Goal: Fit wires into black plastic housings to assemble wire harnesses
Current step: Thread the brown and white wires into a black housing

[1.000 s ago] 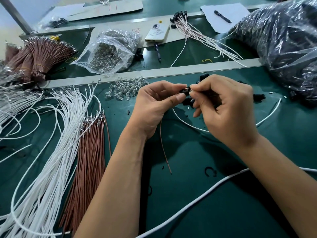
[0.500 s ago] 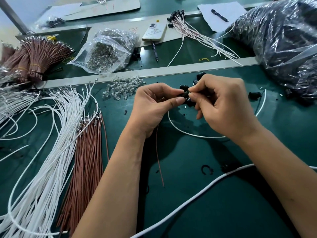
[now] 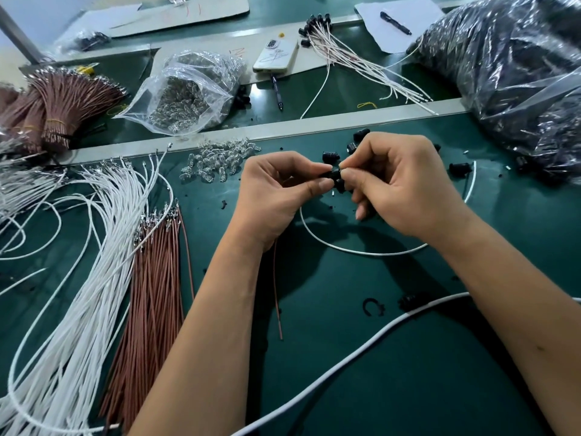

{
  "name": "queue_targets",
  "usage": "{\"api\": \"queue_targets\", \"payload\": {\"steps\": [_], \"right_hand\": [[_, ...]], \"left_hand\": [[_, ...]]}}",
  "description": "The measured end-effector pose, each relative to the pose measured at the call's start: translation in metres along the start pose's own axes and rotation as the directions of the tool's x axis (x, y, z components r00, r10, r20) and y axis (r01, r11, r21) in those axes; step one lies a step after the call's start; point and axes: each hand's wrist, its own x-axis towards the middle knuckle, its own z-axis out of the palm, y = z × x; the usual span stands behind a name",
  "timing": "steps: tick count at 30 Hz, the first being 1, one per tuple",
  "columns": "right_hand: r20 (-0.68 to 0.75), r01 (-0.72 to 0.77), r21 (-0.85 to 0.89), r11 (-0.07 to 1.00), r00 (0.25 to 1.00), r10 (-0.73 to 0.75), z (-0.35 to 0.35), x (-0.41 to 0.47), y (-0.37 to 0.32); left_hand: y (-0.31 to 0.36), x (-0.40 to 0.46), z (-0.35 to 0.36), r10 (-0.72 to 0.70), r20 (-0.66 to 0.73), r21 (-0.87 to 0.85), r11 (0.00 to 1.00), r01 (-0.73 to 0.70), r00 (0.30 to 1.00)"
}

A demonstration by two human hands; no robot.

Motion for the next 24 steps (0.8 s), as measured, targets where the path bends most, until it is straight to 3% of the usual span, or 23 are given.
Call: {"api": "queue_targets", "payload": {"steps": [4,11,24], "right_hand": [[0.038,-0.102,0.131,0.986,0.995,0.098,-0.0052,0.0026,0.0024],[0.010,0.024,0.136,0.990,1.000,-0.026,-0.0008,0.0004,0.0017],[0.012,-0.085,0.333,0.939,0.996,0.086,0.0037,0.0003,0.0050]], "left_hand": [[0.0009,0.0003,0.0044,0.041,-0.004,0.070,0.997,-0.040,0.999],[0.0005,0.0016,0.0007,0.005,-0.008,-0.026,1.000,-0.005,1.000],[0.0031,0.0006,0.0068,0.046,-0.020,-0.010,0.999,-0.046,0.999]]}}
